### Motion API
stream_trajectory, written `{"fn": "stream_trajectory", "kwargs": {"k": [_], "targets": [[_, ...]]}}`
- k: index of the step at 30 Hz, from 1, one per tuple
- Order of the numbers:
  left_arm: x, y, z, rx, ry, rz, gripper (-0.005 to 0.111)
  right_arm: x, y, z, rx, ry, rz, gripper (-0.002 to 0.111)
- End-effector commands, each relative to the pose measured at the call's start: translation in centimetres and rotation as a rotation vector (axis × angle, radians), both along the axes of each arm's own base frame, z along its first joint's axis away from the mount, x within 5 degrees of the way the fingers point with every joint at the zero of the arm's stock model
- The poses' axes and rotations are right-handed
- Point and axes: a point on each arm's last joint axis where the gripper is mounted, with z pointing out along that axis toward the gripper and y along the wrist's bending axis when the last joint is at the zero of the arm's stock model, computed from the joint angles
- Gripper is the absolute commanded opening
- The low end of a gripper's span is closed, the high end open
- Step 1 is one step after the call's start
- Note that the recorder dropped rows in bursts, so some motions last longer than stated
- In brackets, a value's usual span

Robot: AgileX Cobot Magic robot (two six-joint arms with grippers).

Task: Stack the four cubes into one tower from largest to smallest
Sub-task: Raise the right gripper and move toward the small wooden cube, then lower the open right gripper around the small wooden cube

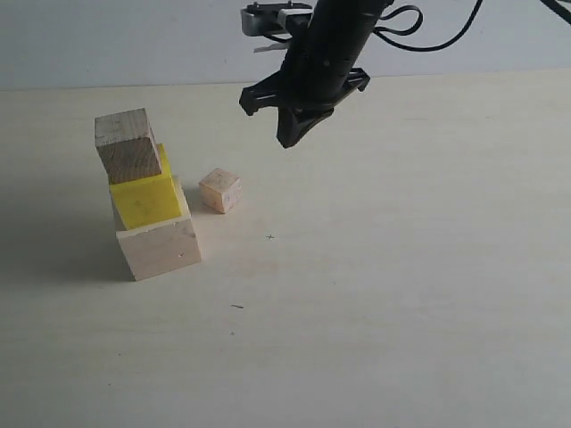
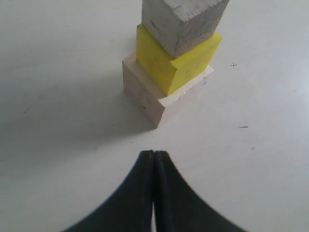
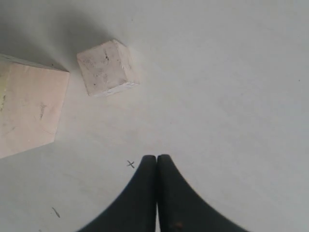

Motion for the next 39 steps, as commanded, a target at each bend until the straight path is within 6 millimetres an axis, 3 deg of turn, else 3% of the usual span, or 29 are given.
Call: {"fn": "stream_trajectory", "kwargs": {"k": [1, 6, 18, 22, 25, 33, 39], "targets": [[0.1, -0.1, -0.1, 0.006, -0.006, -0.003, 0.0, 0.2, 0.2, -0.6, 0.022, 0.012, 0.0, 0.002], [0.2, -0.1, -0.1, 0.005, -0.012, -0.001, 0.0, 0.2, 0.3, -0.5, 0.038, 0.008, -0.007, 0.01], [0.0, 0.0, -0.3, 0.01, 0.021, -0.003, 0.0, 0.7, 0.5, -0.4, 0.042, -0.104, 0.122, 0.01], [-0.3, 0.2, -0.6, 0.042, 0.064, 0.005, 0.0, 0.4, 1.2, -0.2, 0.129, -0.11, 0.212, 0.022], [-0.3, 0.5, -0.8, 0.067, 0.084, 0.027, 0.0, 0.5, 1.6, -1.0, 0.151, -0.118, 0.283, 0.036], [-0.4, 0.5, -0.9, 0.069, 0.094, 0.03, 0.0, 0.9, 2.2, -6.5, 0.145, -0.045, 0.366, 0.07], [-0.4, 0.6, -0.9, 0.079, 0.092, 0.029, 0.0, 1.1, 2.3, -8.2, 0.149, -0.035, 0.368, 0.072]]}}
